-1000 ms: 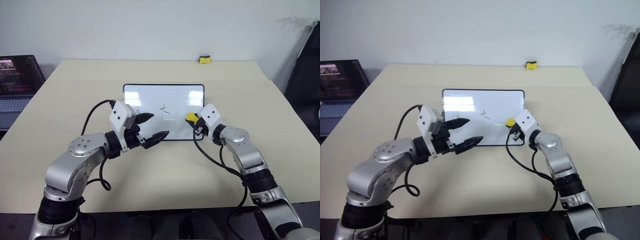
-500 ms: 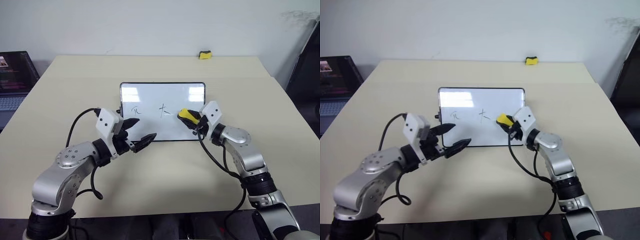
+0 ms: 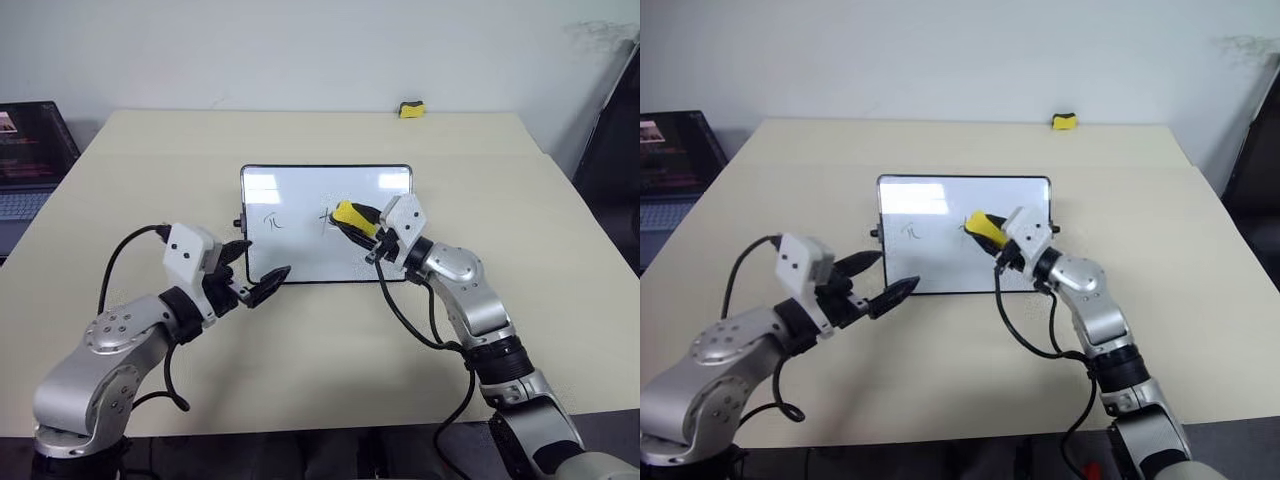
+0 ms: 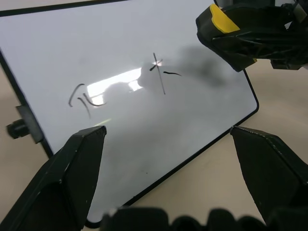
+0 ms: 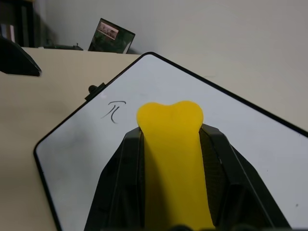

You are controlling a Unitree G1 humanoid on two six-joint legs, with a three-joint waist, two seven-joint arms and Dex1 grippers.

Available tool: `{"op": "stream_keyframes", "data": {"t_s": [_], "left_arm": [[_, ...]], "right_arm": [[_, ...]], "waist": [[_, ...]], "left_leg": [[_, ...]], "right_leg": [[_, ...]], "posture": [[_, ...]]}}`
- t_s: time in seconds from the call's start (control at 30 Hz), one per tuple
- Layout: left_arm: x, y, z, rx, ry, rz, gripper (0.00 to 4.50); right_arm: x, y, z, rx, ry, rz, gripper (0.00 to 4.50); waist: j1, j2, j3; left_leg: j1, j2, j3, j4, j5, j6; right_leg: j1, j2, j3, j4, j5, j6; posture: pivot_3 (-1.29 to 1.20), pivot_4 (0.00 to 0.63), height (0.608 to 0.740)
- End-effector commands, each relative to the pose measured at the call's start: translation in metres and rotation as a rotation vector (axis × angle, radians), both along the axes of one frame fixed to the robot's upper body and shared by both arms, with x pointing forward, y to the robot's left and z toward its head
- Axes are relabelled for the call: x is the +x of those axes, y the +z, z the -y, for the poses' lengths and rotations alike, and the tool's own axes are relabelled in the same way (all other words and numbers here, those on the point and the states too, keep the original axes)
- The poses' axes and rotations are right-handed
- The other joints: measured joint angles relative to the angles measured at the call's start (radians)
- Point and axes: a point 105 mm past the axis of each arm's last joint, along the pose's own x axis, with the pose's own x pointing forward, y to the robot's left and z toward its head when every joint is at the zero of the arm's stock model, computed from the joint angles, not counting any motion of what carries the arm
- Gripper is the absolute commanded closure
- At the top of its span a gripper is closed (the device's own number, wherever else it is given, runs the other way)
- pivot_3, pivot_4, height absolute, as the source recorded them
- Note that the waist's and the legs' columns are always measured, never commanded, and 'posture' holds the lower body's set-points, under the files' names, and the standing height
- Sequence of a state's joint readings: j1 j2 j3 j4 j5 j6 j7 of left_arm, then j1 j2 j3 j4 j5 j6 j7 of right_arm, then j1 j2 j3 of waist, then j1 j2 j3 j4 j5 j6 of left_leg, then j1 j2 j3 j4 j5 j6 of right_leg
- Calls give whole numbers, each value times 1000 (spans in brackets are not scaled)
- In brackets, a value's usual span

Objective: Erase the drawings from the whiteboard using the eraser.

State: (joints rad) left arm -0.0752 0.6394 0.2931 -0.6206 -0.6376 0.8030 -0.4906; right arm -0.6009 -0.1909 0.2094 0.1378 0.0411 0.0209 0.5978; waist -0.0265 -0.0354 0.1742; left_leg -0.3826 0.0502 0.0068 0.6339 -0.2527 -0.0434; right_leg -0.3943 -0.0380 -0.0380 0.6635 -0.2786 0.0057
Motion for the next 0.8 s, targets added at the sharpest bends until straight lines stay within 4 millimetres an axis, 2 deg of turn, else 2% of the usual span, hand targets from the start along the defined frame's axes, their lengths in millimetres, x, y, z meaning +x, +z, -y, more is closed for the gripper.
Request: {"op": "stream_keyframes", "data": {"t_s": [0.03, 0.27, 0.4, 0.47, 0.5, 0.63, 0.8], "left_arm": [[-2, 11, -8, 31, 23, 38, 0], [1, 10, -6, 42, 18, 32, 0], [2, 8, -5, 42, 20, 22, 0], [3, 8, -5, 43, 18, 19, 0], [3, 8, -4, 44, 13, 18, 0], [4, 8, -1, 42, 1, 22, 0], [4, 8, 1, 40, -10, 22, 0]], "right_arm": [[11, 17, -7, 4, -52, 95, 3305], [43, 29, -15, -17, -157, 134, 3305], [52, 36, -14, -21, -187, 148, 3305], [55, 33, -14, -42, -188, 134, 3305], [56, 28, -14, -63, -187, 118, 3305], [58, -12, -15, -194, -165, -9, 3305], [45, -66, -9, -370, -99, -137, 3306]], "waist": [[0, 0, 0], [0, 0, 0], [0, 0, 0], [0, 0, 0], [0, 0, 0], [0, 0, 0], [-1, -1, -1]], "left_leg": [[0, 0, 0, 0, 0, 0], [0, 0, 0, 0, 0, 0], [0, 0, 1, 0, 0, 0], [0, 0, 1, 0, 0, 0], [0, 0, 0, 0, 0, 0], [0, 0, 1, 0, 0, 0], [8, 0, 0, 0, 0, 0]], "right_leg": [[0, 0, 0, 0, 0, 0], [0, 0, 0, 0, 0, 0], [0, -1, 0, 0, 0, 0], [0, -1, 0, 0, 0, 0], [0, -1, 0, 0, 0, 0], [0, -1, 0, 1, 0, -1], [7, -1, 0, 1, 0, -1]], "posture": [[0, 150, 740], [0, 150, 740], [0, 150, 740], [0, 150, 740], [0, 150, 740], [0, 150, 740], [0, 150, 740]]}}
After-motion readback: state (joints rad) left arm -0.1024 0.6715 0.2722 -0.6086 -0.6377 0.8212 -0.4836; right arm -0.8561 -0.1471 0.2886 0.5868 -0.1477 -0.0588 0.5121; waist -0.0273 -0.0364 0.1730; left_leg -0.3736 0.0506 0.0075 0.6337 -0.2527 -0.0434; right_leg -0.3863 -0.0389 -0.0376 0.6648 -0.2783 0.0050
